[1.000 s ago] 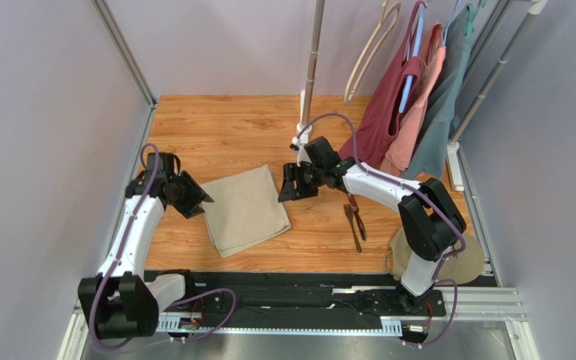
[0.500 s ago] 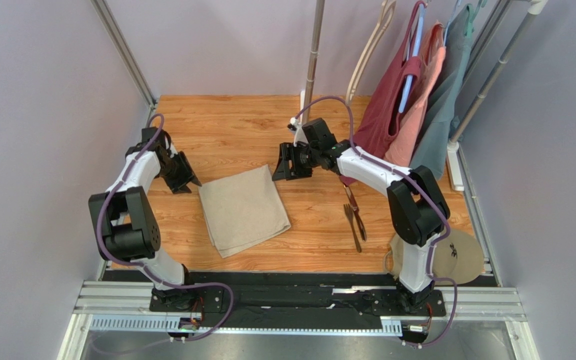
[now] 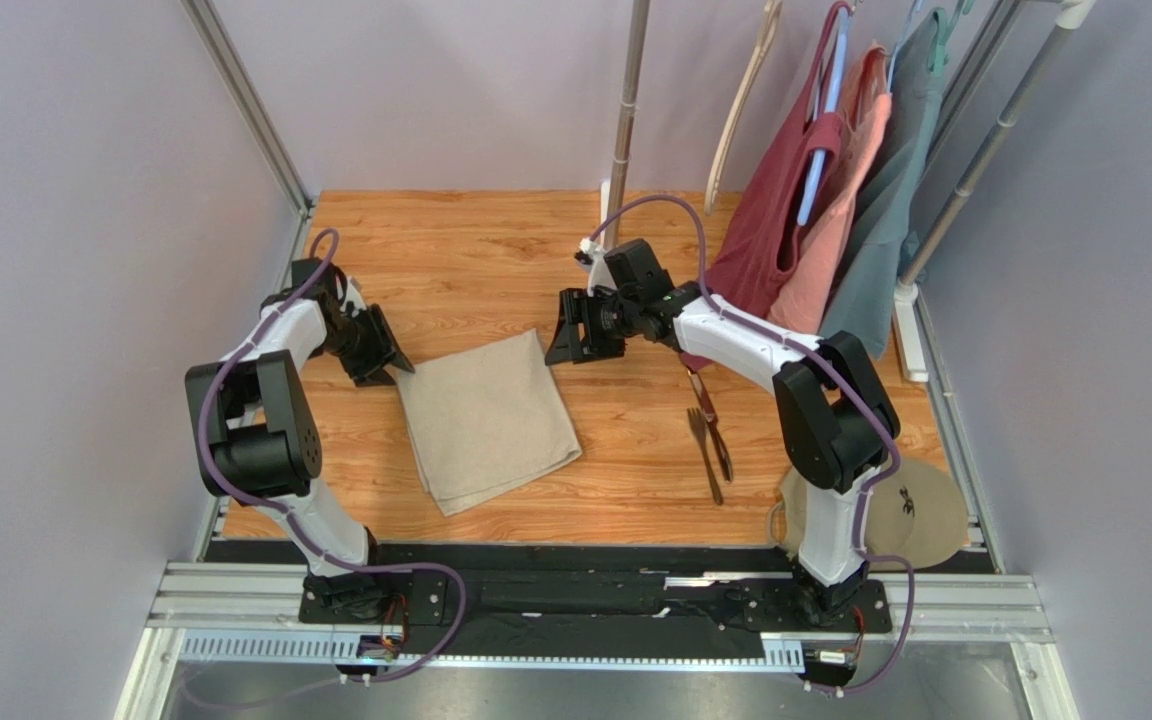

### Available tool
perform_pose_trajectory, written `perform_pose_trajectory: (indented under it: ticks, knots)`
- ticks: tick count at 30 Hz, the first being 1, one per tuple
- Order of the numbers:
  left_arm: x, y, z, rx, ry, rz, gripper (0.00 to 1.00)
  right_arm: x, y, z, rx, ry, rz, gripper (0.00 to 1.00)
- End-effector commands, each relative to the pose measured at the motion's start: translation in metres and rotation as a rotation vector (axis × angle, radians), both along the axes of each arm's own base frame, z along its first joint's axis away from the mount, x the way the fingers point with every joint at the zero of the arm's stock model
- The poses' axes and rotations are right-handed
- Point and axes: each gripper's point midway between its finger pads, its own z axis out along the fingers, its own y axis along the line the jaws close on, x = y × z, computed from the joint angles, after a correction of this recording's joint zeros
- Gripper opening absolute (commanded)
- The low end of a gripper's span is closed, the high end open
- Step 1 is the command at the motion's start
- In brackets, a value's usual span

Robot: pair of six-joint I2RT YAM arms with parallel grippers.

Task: Fold the napkin into a case and place the utensils inside
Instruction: Smooth out the lower triangle-folded napkin at the center of the board.

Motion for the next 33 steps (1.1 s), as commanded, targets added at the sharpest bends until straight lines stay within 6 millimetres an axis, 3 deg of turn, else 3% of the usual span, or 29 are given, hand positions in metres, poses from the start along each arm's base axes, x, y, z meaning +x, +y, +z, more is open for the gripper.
perform_pose_trajectory:
  ticks: [1, 13, 19, 22, 28, 33]
  knots:
    - [0.001, 0.001, 0.001, 0.002, -0.021, -0.011, 0.51, 0.000, 0.004, 0.007, 0.022, -0.037, 0.028, 0.61]
    - [-0.005, -0.011, -0.013, -0.059, 0.016, -0.017, 0.52, -0.001, 0.005, 0.009, 0.035, -0.036, 0.036, 0.60]
    - [-0.004, -0.008, -0.008, -0.054, 0.004, 0.008, 0.49, -0.002, 0.005, 0.008, 0.035, -0.036, 0.038, 0.60]
    - [-0.002, -0.009, -0.003, -0.068, -0.004, 0.030, 0.40, -0.001, 0.005, 0.006, 0.032, -0.033, 0.036, 0.60]
    - [0.007, -0.005, 0.005, -0.079, -0.025, 0.062, 0.04, -0.001, 0.004, 0.001, 0.027, -0.022, 0.035, 0.60]
    - [0.021, -0.002, 0.021, -0.103, -0.060, 0.076, 0.00, -0.002, 0.006, -0.006, 0.023, -0.009, 0.039, 0.60]
